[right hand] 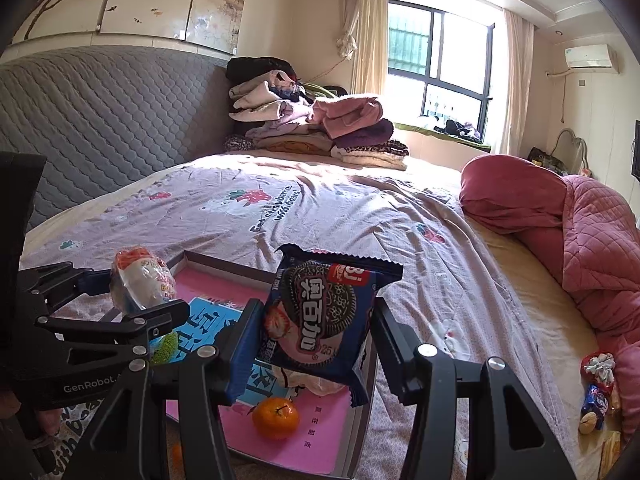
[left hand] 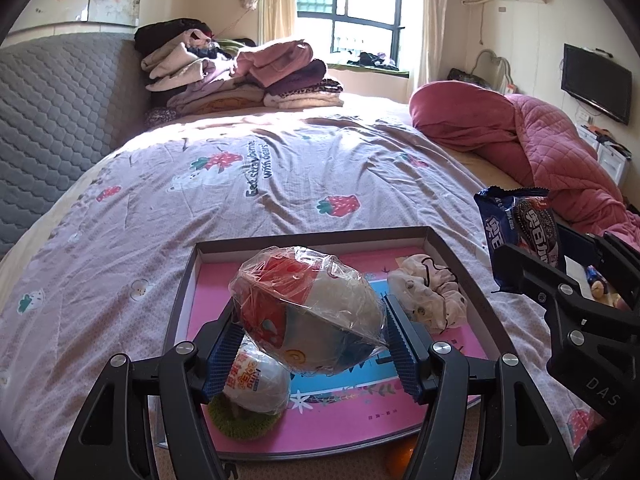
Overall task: Organize objects
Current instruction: 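Carry wrapped ball over tray with left gripper while right gripper carries packet beside scrunchie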
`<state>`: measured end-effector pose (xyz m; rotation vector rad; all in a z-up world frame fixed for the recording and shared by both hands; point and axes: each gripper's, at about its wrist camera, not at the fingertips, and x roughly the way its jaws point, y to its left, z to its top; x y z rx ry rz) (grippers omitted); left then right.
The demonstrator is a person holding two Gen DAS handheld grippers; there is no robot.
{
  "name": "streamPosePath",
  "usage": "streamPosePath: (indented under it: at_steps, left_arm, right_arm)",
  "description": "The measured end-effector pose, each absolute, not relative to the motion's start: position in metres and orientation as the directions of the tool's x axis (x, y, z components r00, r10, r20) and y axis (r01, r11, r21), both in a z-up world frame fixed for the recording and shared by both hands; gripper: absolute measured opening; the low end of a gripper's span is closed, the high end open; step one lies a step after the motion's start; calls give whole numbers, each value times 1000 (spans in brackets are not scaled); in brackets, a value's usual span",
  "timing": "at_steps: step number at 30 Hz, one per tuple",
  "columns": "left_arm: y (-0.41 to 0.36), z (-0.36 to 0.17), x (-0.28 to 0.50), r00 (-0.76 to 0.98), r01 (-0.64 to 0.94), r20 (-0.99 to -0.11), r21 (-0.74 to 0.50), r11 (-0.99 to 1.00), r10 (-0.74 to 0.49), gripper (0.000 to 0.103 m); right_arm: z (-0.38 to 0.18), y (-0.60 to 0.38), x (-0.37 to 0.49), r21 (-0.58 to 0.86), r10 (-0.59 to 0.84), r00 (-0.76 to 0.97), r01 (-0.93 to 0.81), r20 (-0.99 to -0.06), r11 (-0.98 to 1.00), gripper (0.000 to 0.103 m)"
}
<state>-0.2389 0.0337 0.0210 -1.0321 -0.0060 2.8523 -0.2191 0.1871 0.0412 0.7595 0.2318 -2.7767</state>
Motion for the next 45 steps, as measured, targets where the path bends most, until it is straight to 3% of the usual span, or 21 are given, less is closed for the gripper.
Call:
streamPosePath:
  at_steps: [45]
  left_arm:
    - [77,-48,-239,-633,-217,-764,20,-976,125,69]
  right_arm:
    - [-32,181,-267,-49,-212,-677,345,-705,-937,54]
